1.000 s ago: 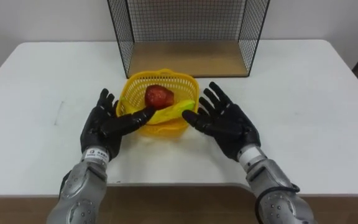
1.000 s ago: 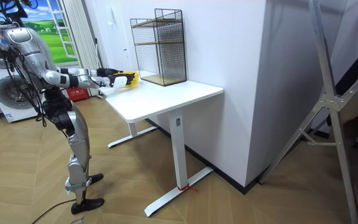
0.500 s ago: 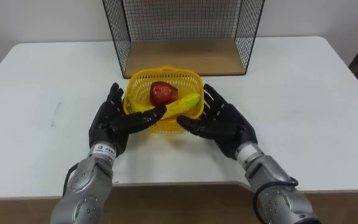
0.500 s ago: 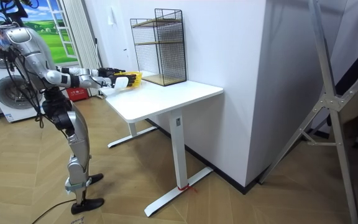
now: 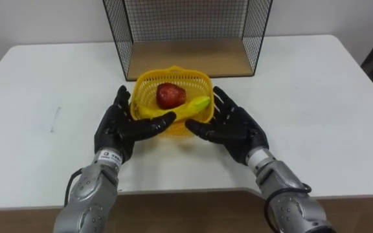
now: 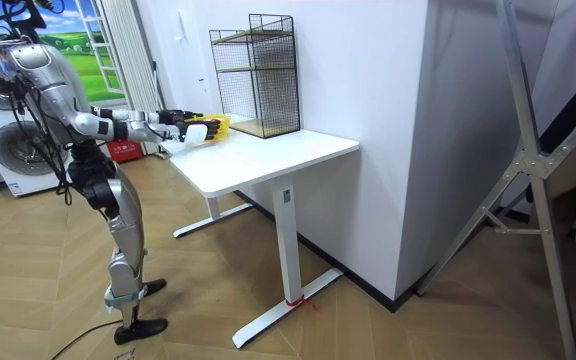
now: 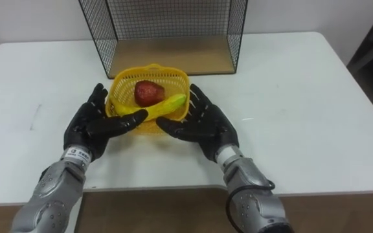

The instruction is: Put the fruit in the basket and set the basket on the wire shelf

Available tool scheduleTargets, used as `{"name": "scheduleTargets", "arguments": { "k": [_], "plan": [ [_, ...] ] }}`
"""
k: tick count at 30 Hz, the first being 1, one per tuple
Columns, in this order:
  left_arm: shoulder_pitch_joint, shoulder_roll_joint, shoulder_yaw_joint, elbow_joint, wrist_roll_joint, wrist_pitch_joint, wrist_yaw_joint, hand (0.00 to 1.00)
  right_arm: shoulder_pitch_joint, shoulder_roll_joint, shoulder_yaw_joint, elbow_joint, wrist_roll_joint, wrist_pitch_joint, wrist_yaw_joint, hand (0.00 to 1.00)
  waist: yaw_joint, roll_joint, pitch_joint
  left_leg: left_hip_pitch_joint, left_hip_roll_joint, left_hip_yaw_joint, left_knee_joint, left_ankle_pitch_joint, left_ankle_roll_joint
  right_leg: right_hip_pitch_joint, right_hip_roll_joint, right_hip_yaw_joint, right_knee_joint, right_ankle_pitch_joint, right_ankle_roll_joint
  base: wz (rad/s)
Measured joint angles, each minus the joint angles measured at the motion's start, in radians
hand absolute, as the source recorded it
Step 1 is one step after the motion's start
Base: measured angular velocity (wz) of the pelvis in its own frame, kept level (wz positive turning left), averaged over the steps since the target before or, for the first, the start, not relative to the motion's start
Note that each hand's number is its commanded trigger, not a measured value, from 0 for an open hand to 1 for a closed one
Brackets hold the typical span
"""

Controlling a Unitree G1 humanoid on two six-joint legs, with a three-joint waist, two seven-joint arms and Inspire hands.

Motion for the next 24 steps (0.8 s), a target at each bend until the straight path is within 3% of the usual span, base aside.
{"name": "scheduleTargets", "arguments": {
  "k": [6, 18, 24],
  "plan": [
    [-0.032, -0.006, -0.026, 0.067, 0.0, 0.003, -0.014, 0.0, -0.012, 0.006, 0.002, 0.032, -0.023, 0.0, -0.021, 0.0, 0.003, -0.001, 0.0007, 0.003, 0.0, 0.008, 0.001, 0.0, 0.0, -0.001, 0.0, 0.016, 0.001, 0.0, 0.0, -0.04],
    [-0.047, -0.021, -0.056, 0.066, 0.018, 0.012, -0.022, 0.0, -0.051, 0.006, 0.012, 0.029, -0.086, 0.0, -0.102, 0.0, 0.003, -0.012, 0.0007, -0.011, 0.001, 0.012, 0.011, 0.001, 0.001, -0.014, -0.001, 0.015, 0.008, 0.002, 0.0, 0.0],
    [-0.068, -0.042, -0.06, 0.065, 0.029, 0.012, -0.022, 0.0, -0.071, 0.005, 0.012, 0.029, -0.094, -0.003, -0.137, 0.0, 0.002, -0.02, 0.0, -0.01, 0.002, 0.014, 0.013, 0.001, 0.001, -0.015, -0.001, 0.019, 0.009, 0.003, 0.0, 0.0]
  ]
}}
